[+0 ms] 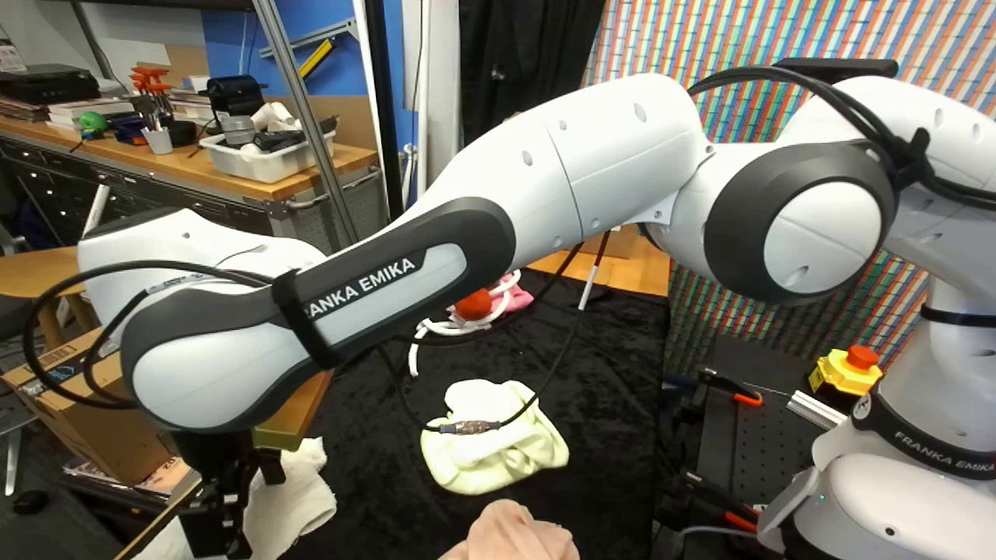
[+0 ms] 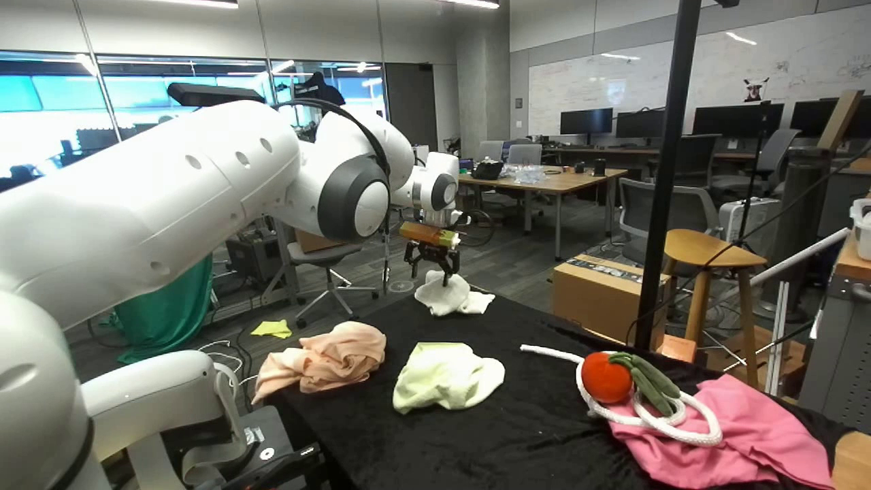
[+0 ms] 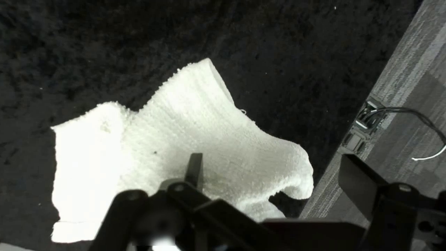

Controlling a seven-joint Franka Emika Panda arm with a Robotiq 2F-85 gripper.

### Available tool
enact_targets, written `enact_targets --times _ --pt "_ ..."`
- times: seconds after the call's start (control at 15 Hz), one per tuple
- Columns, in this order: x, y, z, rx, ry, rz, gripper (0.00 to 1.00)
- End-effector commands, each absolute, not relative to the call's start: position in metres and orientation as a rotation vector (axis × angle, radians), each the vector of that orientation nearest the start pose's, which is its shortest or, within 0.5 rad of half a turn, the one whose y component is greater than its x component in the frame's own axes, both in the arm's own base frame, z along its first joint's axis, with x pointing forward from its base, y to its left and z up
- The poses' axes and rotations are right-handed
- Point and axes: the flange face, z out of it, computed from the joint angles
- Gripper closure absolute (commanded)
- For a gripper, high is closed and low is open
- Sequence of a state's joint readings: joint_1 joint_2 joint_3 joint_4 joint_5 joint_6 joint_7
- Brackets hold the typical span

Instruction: One by one, move every item on the table to the right back of the table.

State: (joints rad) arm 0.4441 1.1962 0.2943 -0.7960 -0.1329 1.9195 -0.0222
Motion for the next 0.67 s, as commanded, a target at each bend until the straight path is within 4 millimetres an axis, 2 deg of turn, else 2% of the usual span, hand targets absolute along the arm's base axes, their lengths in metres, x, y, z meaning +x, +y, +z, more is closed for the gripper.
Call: enact_targets --times 0.0,0.33,0.6 --pt "0.669 0.438 0.188 -2.814 -0.935 0.113 0.0" --pt "0.681 0.438 0.193 -2.832 -0.91 -0.027 0.0" --pt "0.678 0.45 0.195 -2.853 -0.978 -0.099 0.0"
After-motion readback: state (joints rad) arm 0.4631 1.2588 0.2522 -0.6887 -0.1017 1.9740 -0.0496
